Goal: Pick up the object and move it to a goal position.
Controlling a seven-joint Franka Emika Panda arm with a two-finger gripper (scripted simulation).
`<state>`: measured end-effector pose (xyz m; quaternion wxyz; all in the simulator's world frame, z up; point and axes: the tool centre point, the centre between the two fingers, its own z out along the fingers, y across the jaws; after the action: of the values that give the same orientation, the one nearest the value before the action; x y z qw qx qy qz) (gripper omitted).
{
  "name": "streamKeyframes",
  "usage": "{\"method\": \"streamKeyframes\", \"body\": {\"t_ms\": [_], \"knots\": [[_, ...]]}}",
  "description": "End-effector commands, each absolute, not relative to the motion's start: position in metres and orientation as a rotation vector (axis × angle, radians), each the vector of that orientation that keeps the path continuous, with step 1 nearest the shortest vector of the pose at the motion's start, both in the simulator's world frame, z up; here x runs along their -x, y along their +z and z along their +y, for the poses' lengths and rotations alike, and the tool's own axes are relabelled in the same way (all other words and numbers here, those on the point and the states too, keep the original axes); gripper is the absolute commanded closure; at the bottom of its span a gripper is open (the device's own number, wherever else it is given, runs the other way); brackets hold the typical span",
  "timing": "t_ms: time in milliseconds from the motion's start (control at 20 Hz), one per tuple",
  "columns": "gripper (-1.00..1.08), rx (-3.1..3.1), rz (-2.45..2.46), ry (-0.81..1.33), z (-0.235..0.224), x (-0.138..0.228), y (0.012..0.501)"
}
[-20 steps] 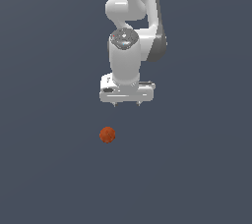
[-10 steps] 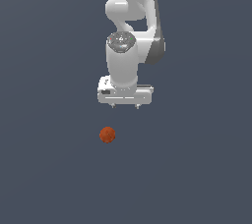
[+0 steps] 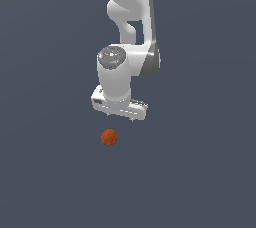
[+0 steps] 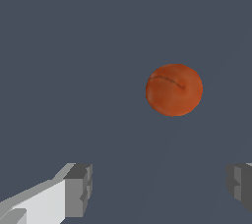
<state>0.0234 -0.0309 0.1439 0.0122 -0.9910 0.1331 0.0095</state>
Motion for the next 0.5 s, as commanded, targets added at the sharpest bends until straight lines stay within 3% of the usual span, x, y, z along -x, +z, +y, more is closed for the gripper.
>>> {"method": "streamKeyframes", "body": {"t_ms": [0,450], "knots": [[-0.92,3.074,0.539,0.026,-0.042,-0.033,0.135],[-0.92,3.007,0.886,0.009,-0.074,-0.057,0.108]]}}
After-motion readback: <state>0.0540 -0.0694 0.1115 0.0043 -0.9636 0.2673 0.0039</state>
